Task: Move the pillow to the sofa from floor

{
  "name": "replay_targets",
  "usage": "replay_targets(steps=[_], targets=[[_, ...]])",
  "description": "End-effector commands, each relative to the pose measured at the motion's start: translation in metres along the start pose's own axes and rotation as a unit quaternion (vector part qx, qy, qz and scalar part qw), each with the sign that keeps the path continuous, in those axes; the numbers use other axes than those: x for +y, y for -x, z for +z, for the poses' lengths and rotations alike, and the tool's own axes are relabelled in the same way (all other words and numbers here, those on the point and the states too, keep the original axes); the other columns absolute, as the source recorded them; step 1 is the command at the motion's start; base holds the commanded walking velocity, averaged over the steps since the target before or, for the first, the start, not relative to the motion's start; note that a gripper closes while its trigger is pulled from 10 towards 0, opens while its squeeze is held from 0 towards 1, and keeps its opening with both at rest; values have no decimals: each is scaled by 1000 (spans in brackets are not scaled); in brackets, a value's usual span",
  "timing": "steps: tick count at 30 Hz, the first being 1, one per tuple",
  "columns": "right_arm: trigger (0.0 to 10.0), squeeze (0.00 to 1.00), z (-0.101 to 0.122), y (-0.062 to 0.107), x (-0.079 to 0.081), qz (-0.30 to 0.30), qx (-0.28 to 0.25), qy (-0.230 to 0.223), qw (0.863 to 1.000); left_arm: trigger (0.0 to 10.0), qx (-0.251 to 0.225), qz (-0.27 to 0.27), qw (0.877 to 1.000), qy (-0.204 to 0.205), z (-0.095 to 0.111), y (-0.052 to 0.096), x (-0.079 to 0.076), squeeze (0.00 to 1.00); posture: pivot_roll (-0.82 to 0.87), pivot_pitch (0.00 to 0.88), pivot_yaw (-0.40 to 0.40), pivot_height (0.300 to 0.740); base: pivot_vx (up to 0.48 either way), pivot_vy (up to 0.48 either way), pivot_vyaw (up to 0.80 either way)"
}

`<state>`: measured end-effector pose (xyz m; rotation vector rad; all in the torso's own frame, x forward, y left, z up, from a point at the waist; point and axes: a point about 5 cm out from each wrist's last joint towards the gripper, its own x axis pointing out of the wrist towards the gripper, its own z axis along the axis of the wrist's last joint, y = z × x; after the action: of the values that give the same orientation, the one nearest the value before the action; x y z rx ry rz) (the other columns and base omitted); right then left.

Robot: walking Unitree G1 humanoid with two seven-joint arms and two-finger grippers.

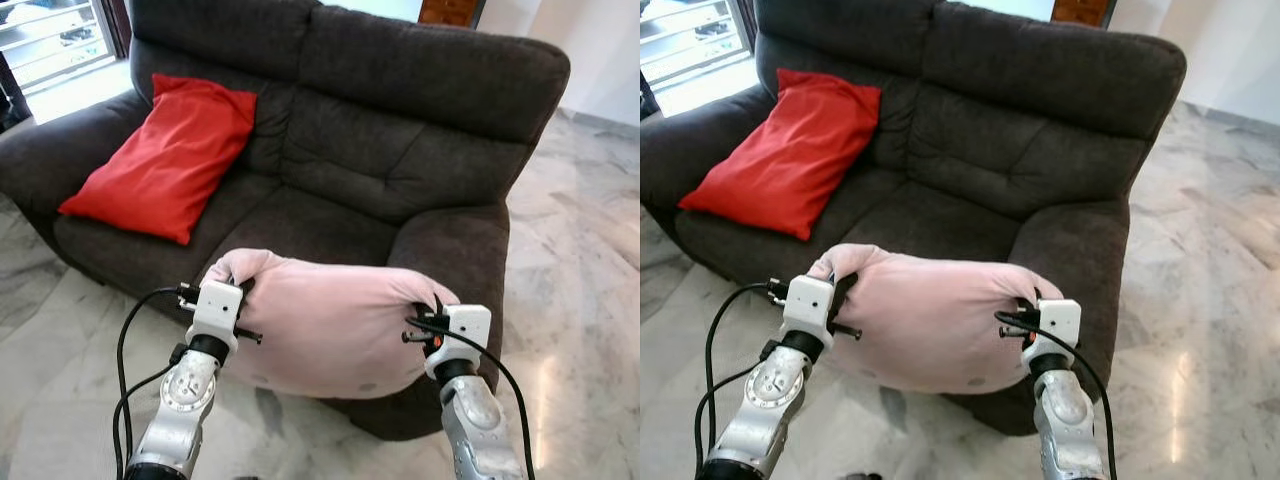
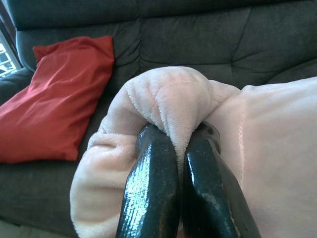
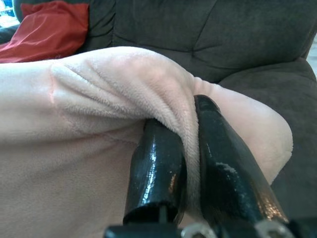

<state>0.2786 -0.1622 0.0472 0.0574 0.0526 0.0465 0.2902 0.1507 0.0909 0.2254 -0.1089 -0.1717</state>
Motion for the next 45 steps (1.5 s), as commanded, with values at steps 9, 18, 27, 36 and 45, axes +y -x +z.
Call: replay_targets(steps=[9, 18, 27, 36, 45], targets=[[10000, 0, 5, -1, -19, -43, -16, 2, 999, 10000, 4, 11, 1000, 5, -3, 1, 1, 0, 73, 0, -92, 740, -176, 0, 0], [10000, 0, 1, -2, -19, -42, -3, 1, 999, 10000, 28, 26, 999, 18, -11, 2, 7, 0, 74, 0, -97, 740, 0, 0, 0], [10000, 0, -29, 4, -32, -71, 70, -10, 995, 10000, 97, 23, 995, 29, -42, 9, 12, 0, 72, 0, -101, 740, 0, 0, 0], [10000, 0, -56, 20, -47, -111, 145, -17, 983, 10000, 153, 14, 987, 47, -67, 22, 10, 0, 78, 0, -104, 740, 0, 0, 0], [10000, 0, -84, 41, -47, -113, 227, -9, 967, 10000, 196, 10, 979, 48, -86, 35, 8, 0, 70, 0, -93, 740, 0, 0, 0]])
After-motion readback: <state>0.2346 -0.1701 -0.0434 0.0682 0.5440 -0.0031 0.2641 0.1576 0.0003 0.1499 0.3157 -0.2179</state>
